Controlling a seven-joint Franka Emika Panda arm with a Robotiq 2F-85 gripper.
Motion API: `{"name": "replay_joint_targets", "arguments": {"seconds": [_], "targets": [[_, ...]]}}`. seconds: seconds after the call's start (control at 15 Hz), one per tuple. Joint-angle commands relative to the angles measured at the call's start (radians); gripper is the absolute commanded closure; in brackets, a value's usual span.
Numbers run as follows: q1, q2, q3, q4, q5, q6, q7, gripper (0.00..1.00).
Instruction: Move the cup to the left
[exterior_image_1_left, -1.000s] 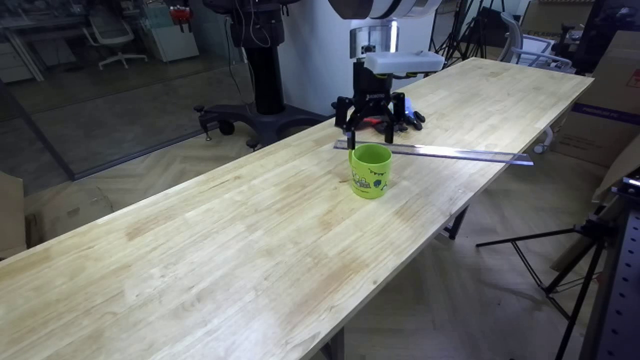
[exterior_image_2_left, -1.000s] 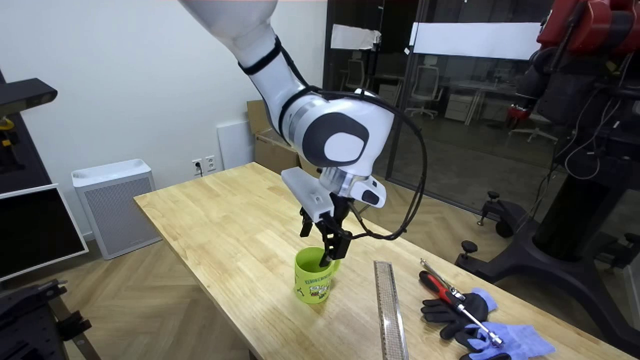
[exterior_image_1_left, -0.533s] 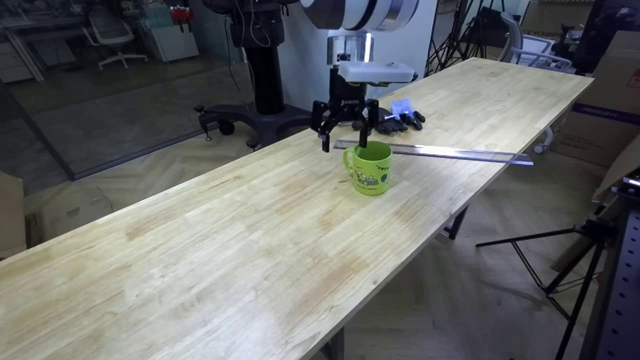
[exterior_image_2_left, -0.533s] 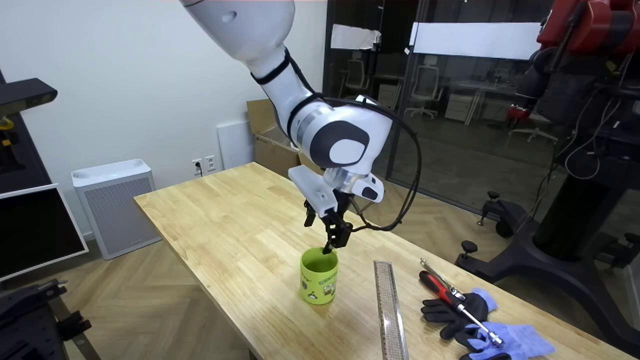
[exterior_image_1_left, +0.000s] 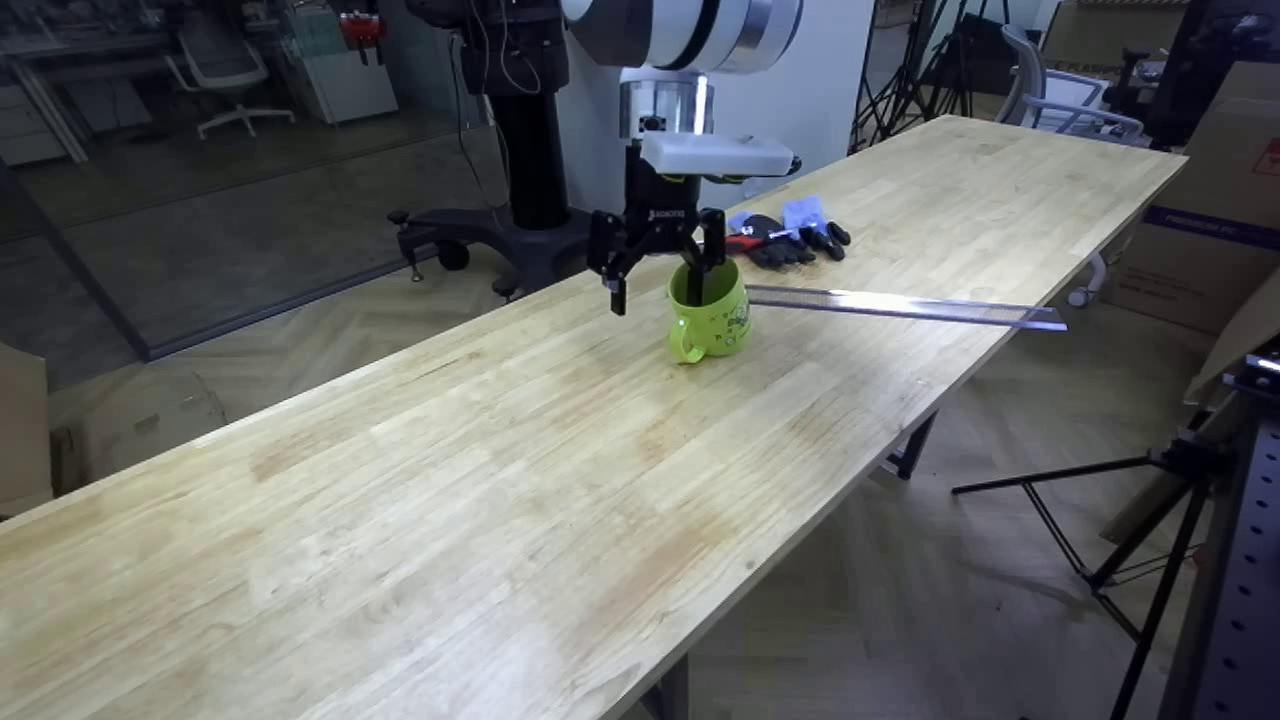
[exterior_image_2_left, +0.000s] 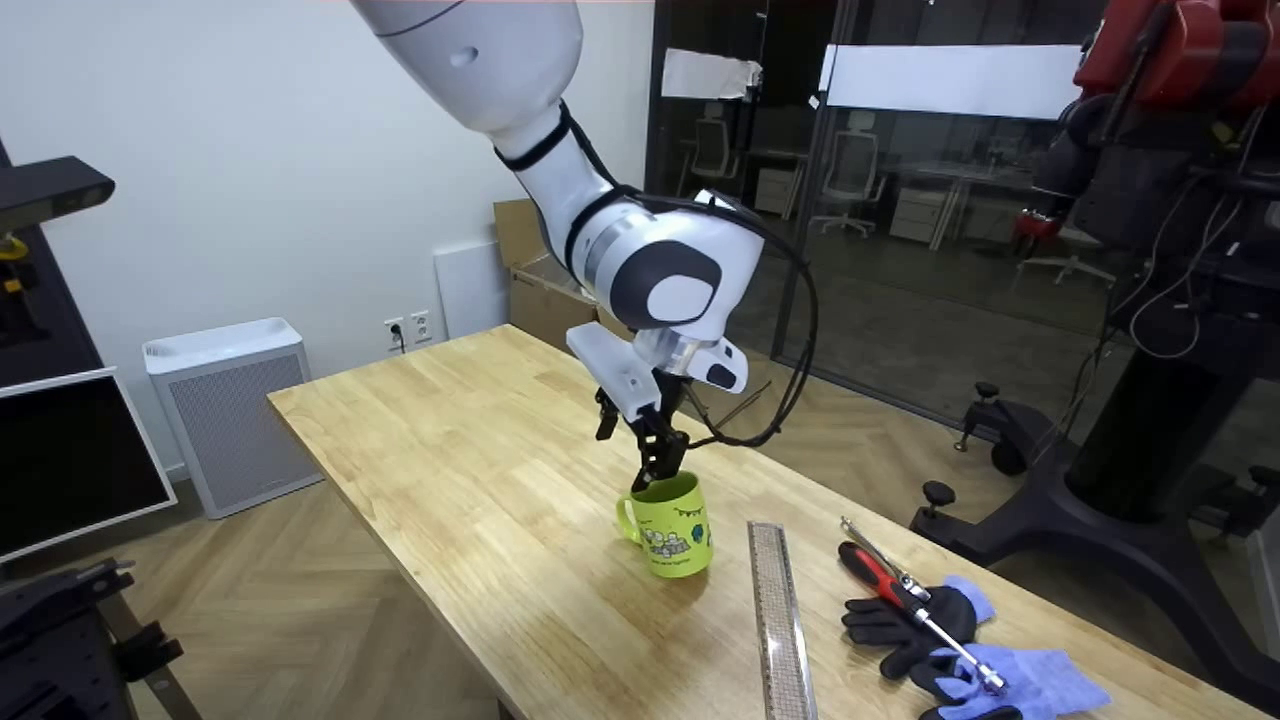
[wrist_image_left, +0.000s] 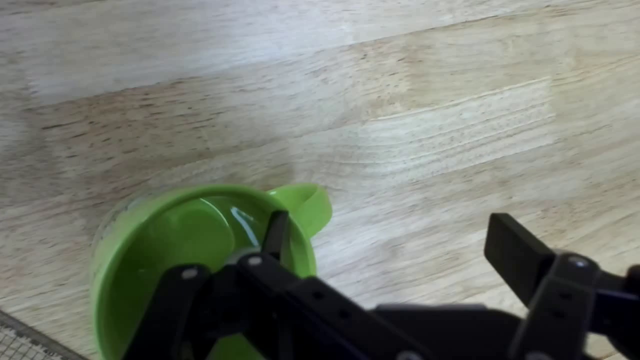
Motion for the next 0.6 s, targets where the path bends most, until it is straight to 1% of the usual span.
{"name": "replay_joint_targets", "arguments": {"seconds": [0.0, 0.4, 0.53], "targets": [[-0.006, -0.006, 0.003, -0.013, 0.031, -0.001, 0.028, 0.00], [-0.027, -0.037, -0.008, -0.074, 0.074, 0.044, 0.034, 0.00], [-0.035, -0.055, -0.015, -0.114, 0.081, 0.064, 0.038, 0.00]]}}
